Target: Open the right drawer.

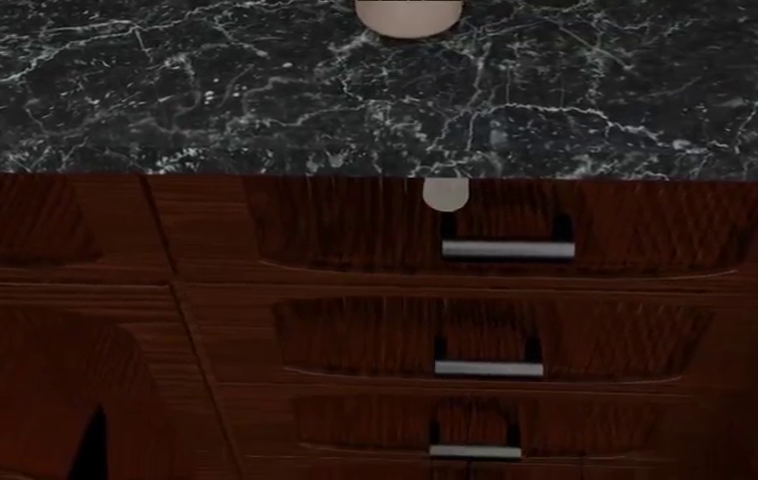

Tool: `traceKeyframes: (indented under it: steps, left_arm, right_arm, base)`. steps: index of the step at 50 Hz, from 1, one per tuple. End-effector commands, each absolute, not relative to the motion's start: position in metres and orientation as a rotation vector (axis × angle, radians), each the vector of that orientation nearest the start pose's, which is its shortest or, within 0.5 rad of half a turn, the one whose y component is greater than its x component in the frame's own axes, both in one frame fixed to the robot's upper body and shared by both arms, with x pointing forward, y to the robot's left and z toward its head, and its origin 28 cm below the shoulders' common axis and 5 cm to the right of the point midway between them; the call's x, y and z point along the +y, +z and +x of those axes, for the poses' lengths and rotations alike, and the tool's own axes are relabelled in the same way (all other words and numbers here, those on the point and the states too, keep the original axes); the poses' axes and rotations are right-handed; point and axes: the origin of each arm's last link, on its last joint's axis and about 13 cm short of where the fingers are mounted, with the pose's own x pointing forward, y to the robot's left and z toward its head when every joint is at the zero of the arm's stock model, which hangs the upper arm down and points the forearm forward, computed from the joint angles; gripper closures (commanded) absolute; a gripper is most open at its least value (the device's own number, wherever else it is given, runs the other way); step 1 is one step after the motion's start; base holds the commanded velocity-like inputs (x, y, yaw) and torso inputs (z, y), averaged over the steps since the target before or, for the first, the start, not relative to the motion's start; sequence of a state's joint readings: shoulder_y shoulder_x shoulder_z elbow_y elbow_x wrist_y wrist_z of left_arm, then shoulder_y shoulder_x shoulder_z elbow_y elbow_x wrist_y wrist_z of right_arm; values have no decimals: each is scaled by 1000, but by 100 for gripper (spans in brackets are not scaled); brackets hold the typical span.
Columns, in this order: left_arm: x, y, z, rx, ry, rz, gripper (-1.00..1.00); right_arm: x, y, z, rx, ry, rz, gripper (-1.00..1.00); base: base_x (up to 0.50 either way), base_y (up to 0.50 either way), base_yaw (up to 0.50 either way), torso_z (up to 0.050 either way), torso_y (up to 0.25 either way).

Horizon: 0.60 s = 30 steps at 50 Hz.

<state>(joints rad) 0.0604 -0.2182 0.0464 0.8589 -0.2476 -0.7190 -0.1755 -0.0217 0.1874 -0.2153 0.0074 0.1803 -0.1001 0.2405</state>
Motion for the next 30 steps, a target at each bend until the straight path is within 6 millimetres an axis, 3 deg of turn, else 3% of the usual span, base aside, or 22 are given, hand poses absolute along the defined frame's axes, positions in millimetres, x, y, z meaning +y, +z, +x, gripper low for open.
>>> traceKeyframes:
  steps: [1,30]
  left_arm:
    - [214,126,164,-52,-68,31,-100]
    - [214,127,162,-56,-60,26,-100]
  right_arm:
    - [-98,9,200,-27,-29,8,-100]
    - [-98,10,200,-34,-32,6,-100]
  base:
    - [0,0,0,0,-104]
    - [-1,0,0,0,-104]
